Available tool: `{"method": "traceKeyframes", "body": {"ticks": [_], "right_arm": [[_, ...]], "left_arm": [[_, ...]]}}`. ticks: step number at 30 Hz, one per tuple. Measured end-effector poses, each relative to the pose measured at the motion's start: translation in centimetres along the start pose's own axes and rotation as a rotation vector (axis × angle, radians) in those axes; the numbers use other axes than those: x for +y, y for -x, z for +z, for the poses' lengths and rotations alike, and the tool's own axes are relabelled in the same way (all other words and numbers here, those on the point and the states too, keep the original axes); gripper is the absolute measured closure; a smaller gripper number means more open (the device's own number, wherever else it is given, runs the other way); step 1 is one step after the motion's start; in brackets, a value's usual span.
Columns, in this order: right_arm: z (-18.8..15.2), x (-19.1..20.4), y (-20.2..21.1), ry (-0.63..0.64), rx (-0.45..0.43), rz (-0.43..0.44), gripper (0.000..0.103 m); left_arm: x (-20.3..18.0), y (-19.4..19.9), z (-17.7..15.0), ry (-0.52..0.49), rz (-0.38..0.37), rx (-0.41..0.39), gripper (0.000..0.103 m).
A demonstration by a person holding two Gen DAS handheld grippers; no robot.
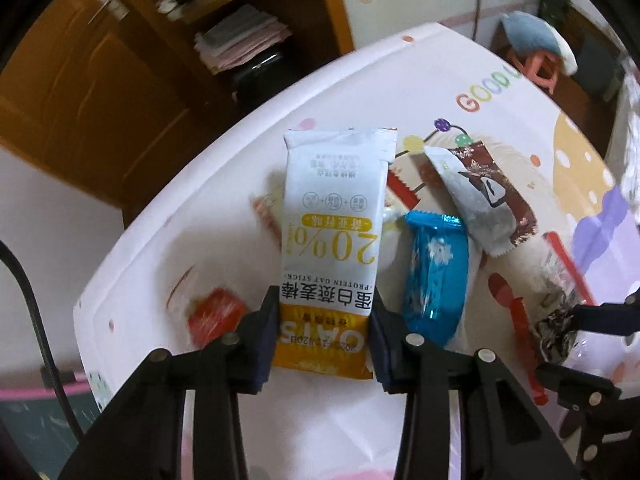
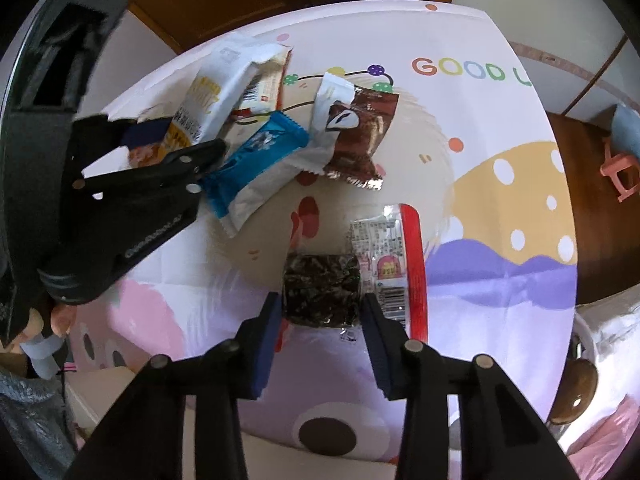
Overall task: Organize snacks
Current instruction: 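Grasp and lift OATS bar with left gripper while right gripper lifts seaweed pack, then lower both items into the white tray and open both grippers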
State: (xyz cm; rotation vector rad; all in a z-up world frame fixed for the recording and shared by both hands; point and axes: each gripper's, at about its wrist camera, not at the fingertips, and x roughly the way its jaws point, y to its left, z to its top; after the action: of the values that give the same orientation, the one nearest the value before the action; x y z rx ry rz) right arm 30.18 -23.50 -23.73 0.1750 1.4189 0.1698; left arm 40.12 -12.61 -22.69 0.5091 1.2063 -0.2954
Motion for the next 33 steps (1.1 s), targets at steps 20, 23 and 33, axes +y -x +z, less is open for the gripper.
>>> {"method": "traceKeyframes", "body": {"ticks": [20, 23, 33], "right_arm": [[-8.9, 4.3, 21.1, 0.046, -0.391, 0.141, 0.063], [-12.1, 5.2, 24.3, 0.066, -0.467, 0.155, 0.063], [-21.6, 7.0, 28.4, 0.101, -0.662, 0.189, 0.063]], "left_arm": [[1.1, 27.6, -12.1, 0.144, -0.096, -0.286, 0.064], [0.6, 31.3, -15.1, 0.163, -0.135, -0.339, 0.064], [-1.8, 36.5, -25.8, 0.266, -0.217, -0.442, 0.064]]}}
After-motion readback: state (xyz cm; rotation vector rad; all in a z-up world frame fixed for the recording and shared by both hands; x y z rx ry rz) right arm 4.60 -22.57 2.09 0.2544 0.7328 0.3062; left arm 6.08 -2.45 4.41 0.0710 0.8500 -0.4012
